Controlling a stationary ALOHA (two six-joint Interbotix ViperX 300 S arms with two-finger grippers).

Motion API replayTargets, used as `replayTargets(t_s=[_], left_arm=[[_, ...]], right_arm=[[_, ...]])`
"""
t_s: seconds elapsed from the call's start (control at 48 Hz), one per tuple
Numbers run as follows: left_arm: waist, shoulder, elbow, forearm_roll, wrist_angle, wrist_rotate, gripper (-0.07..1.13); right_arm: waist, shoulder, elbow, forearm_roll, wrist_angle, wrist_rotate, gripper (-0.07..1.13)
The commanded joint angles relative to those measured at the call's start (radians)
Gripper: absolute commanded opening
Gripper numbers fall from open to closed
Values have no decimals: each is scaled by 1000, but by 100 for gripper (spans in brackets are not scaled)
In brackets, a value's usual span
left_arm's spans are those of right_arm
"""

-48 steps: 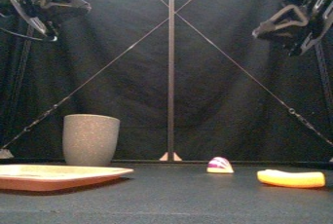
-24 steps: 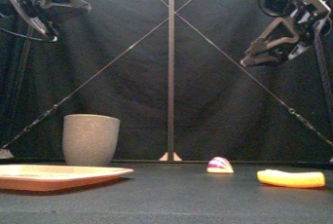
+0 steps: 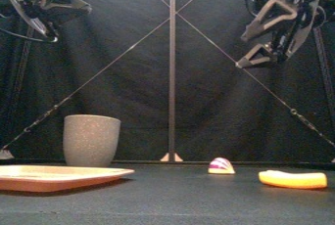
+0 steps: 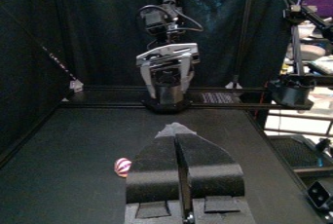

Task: Pick the fries then place it on the pink plate
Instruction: Pick the fries

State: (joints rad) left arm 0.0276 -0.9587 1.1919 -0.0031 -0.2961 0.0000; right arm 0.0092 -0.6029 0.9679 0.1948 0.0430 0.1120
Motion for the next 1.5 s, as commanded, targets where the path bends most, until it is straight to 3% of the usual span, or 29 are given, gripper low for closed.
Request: replayTargets(t_s=[0.021, 0.312, 0.396, 0.521, 0.646, 0.875, 1.083, 1.271, 1.5], left_arm=[[8, 5, -8, 0, -8, 2, 1], [14, 6, 0, 0, -8, 2, 1], [17, 6, 2, 0, -8, 2, 1], [28, 6, 3, 0, -3, 2, 1], [38, 6, 9, 2, -3, 2, 1], [48, 6, 20, 0, -3, 2, 1], [55, 5, 23, 3, -3, 3, 1], [61, 6, 28, 2, -3, 3, 1], [61, 5, 51, 0, -3, 3, 1]], right_arm=[[61, 37, -78, -40, 137, 8, 101], [78, 249, -219, -2, 615, 14, 101], [71, 296, -247, 11, 675, 31, 101], [67, 357, -285, -9, 716, 163, 101], [81, 408, -324, -130, 775, 347, 100], [212, 476, -344, -287, 709, 692, 101], [270, 535, -341, -373, 580, 894, 101], [270, 575, -328, -445, 577, 959, 101], [255, 598, -318, -434, 545, 956, 101]])
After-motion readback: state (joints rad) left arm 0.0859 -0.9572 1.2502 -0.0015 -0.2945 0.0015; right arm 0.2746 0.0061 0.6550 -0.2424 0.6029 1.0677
